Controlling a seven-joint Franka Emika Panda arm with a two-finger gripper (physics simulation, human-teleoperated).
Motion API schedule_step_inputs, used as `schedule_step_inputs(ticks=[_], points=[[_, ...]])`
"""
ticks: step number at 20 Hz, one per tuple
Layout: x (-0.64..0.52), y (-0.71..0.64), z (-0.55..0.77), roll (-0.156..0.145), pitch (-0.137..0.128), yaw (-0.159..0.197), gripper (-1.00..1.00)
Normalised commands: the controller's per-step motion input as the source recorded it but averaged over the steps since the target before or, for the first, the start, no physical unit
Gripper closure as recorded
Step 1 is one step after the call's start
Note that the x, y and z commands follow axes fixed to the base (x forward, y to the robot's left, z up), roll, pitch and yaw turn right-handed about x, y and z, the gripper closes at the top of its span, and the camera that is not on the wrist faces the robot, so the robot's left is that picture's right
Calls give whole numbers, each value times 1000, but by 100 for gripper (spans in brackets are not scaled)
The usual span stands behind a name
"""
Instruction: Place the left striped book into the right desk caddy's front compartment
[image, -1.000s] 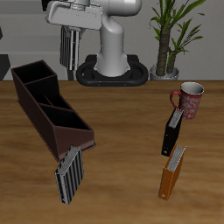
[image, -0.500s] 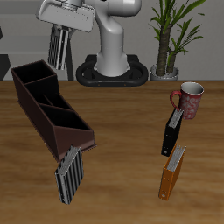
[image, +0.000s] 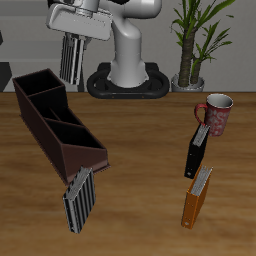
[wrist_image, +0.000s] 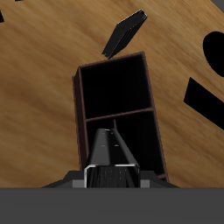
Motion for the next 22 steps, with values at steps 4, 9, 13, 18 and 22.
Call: schedule_step_inputs(ticks=[4,9,13,18,22], points=[[71,74,-22,18,-2,20,100],[84,-16,-98,5,18,1,100],[73,-47,-109,-4,16,-15,100],[74,-29,-157,1,23,-8,100],[62,54,-170,12,13,16,100]])
